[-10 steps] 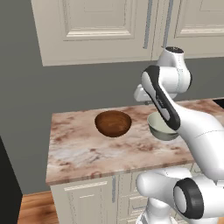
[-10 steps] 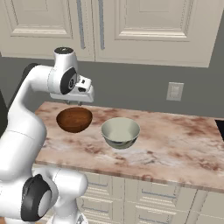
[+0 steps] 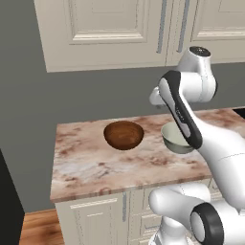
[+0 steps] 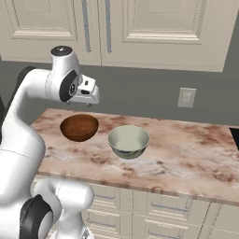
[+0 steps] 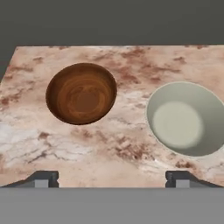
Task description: Open the cabinet. Pick the bowls from the counter and place them in the cabinet. Then close the cabinet.
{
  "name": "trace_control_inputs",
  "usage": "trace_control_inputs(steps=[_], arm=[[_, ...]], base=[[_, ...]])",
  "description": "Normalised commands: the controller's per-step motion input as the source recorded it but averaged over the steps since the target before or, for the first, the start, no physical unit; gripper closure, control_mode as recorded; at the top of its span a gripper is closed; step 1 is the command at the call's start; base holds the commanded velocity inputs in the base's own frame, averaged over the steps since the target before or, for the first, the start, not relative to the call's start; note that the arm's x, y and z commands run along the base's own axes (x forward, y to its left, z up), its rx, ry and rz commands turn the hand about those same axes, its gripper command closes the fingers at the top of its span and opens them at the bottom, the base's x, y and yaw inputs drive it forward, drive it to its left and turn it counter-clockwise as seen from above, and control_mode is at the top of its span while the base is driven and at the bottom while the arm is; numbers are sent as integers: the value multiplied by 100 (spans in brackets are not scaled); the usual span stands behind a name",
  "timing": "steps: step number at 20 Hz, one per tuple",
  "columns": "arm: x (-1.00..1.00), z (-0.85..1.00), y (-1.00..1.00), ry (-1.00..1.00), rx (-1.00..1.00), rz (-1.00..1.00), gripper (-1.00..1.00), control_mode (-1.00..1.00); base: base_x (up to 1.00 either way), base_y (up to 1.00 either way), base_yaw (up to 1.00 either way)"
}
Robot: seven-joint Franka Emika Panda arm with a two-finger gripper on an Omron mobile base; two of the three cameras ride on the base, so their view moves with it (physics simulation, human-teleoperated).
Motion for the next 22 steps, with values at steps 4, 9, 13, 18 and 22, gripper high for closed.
trace_control_inputs(steps=[4, 9, 13, 18, 22], arm=[[-9, 68, -31, -27, 0, 0, -100, -100], [-3, 69, -57, -31, 0, 0, -100, -100], [0, 68, -41, -37, -4, 0, -100, -100], [9, 12, -49, -8, 1, 1, -100, -100], [0, 12, -41, -4, -12, 1, -100, -100]], base=[[0, 0, 0], [0, 0, 0], [0, 0, 0], [0, 0, 0], [0, 0, 0]])
